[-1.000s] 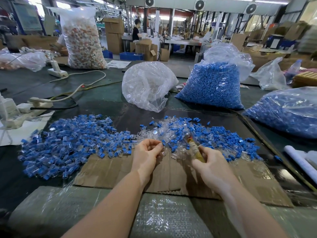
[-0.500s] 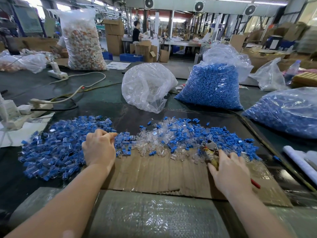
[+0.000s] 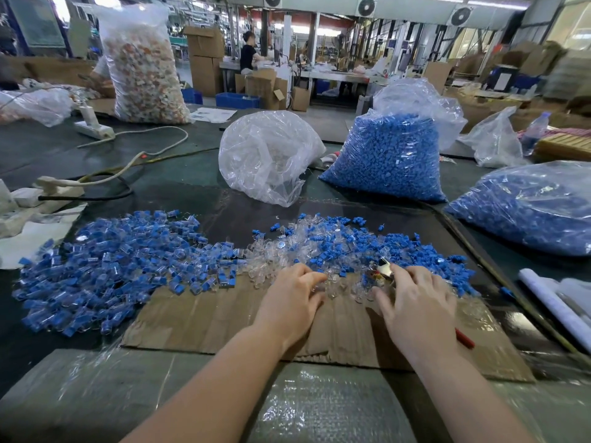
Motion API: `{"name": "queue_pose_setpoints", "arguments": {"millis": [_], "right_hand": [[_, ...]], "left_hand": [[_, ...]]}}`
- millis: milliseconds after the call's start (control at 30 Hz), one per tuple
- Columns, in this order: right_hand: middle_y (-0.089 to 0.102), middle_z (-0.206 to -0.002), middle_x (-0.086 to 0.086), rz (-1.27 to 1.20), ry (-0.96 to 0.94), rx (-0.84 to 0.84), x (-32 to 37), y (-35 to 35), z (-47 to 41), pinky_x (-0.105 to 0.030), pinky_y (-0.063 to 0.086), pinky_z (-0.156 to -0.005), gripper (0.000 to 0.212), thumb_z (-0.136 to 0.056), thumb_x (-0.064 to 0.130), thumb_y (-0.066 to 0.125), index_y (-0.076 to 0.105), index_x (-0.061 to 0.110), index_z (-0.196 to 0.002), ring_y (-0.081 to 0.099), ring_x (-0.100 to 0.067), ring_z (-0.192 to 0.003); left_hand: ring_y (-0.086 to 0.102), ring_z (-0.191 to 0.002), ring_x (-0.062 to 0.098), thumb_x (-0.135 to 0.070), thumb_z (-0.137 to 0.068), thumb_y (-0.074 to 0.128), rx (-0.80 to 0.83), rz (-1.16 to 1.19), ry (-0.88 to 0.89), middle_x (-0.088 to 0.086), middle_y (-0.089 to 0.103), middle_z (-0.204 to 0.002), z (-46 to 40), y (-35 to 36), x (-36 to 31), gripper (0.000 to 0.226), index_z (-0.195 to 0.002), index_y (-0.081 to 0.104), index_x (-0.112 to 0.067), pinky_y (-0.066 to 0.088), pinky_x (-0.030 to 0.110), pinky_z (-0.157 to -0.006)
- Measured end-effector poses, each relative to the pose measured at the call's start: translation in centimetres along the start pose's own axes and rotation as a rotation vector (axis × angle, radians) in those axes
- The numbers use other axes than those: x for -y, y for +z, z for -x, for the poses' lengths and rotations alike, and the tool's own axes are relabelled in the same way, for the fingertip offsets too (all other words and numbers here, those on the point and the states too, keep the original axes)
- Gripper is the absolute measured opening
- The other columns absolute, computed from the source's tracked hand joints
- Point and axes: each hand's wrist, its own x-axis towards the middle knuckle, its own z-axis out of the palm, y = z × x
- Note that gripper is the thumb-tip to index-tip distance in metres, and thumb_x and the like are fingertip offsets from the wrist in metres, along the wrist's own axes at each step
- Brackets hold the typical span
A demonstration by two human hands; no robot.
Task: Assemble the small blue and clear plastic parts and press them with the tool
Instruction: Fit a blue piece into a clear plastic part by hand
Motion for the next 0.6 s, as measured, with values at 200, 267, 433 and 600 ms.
{"name": "queue_pose_setpoints", "arguments": {"millis": [200,267,433,600], "right_hand": [[0.052,-0.12,0.008,-0.136,-0.133,0.043,2.2,0.8,-1.9,-0.036,0.03,-0.095,0.029,-0.094,0.028,0.049,0.056,0.03,-0.123,0.042,-0.016,-0.113],[0.054,-0.117,0.009,-0.124,-0.153,0.057,2.9,1.2,-2.7,-0.035,0.028,-0.092,0.03,-0.096,0.019,0.045,0.058,0.032,-0.12,0.042,-0.016,-0.111],[0.057,-0.108,0.009,-0.037,-0.186,0.14,4.2,1.7,-4.4,-0.039,0.023,-0.092,0.039,-0.092,0.005,0.042,0.062,0.033,-0.111,0.043,-0.018,-0.107],[0.062,-0.1,0.011,0.039,-0.227,0.16,4.4,2.0,-5.3,-0.043,0.022,-0.101,0.019,-0.095,0.019,0.049,0.063,0.031,-0.099,0.047,-0.016,-0.101]], "left_hand": [[0.047,-0.092,0.007,-0.028,-0.086,0.064,-0.078,0.041,-0.039,-0.009,0.053,-0.094,0.5,0.3,0.5,0.024,-0.109,0.06,-0.019,0.035,0.014,-0.083],[0.051,-0.094,0.008,-0.025,-0.087,0.064,-0.097,0.06,-0.043,-0.007,0.058,-0.098,0.6,0.3,0.6,0.023,-0.109,0.06,-0.02,0.04,0.018,-0.085],[0.05,-0.094,0.007,-0.022,-0.09,0.058,-0.112,0.055,-0.014,-0.007,0.059,-0.103,0.7,0.2,0.6,0.028,-0.118,0.061,-0.024,0.037,0.014,-0.084],[0.055,-0.089,0.005,-0.023,-0.09,0.06,-0.147,0.075,-0.025,-0.01,0.06,-0.101,0.9,0.1,0.3,0.018,-0.107,0.066,-0.023,0.043,0.016,-0.082]]}}
